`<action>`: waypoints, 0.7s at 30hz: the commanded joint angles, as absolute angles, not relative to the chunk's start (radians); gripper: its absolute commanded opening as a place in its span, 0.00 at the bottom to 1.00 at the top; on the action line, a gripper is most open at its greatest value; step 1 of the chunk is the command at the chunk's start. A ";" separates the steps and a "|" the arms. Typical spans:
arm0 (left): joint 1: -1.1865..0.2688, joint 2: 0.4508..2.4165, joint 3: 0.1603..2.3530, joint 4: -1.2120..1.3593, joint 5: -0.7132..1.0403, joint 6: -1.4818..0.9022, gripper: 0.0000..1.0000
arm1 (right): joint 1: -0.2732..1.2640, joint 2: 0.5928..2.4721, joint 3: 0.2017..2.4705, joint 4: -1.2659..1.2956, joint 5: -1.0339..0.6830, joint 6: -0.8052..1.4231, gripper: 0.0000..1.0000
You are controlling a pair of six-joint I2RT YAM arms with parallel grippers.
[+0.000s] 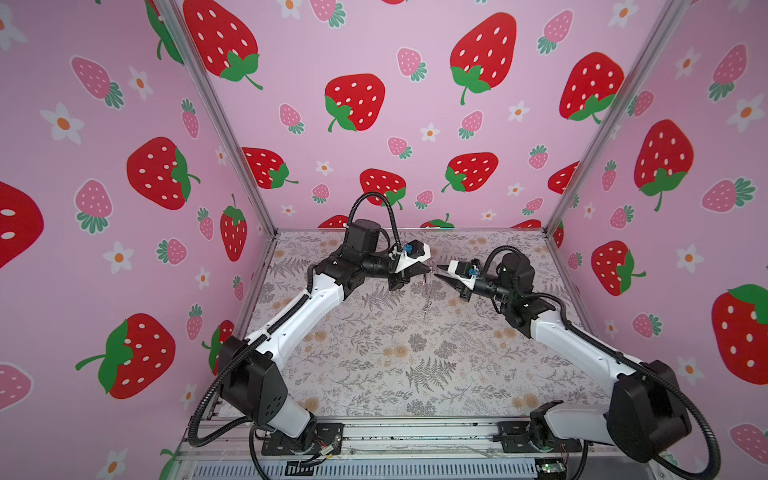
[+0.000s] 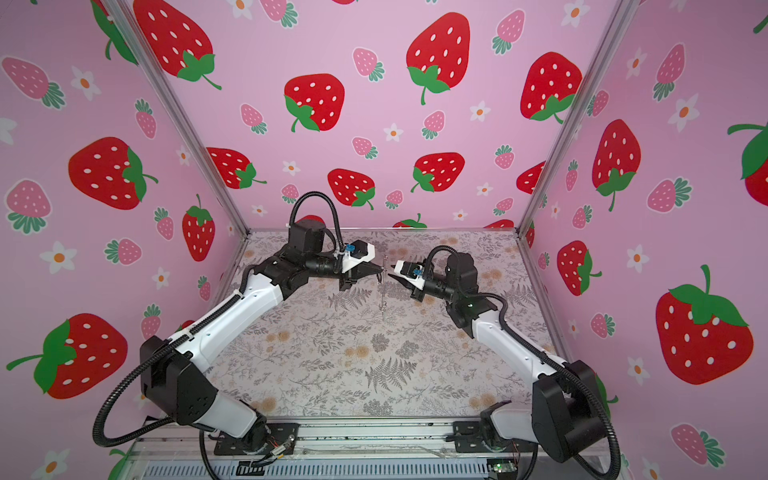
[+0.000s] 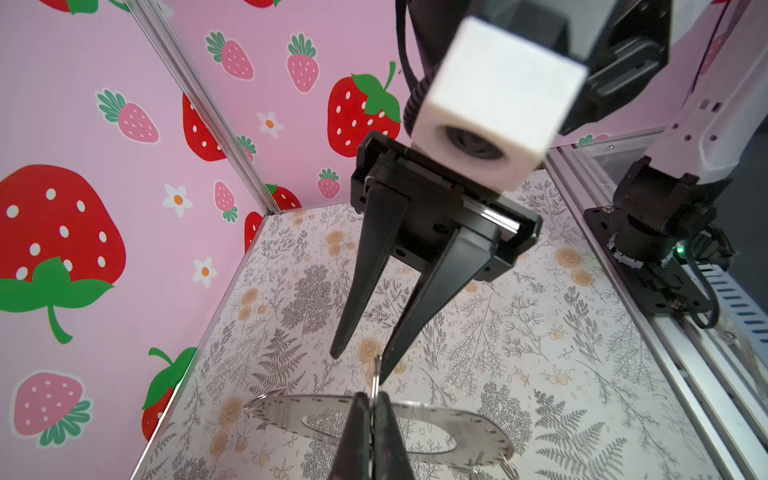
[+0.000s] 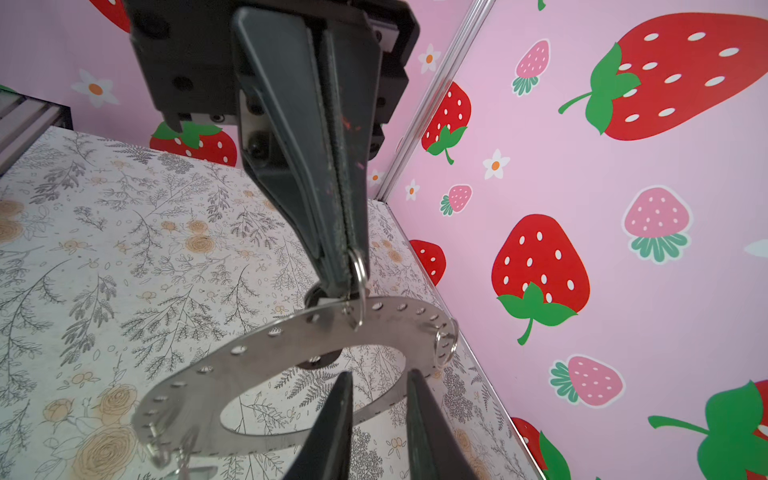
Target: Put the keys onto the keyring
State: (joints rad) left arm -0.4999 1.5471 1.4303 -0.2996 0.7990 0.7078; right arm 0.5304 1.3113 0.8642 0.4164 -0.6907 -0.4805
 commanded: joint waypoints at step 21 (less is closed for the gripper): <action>-0.553 1.544 1.502 -0.485 0.666 0.763 0.00 | 0.621 1.293 0.913 0.363 -0.572 -0.554 0.14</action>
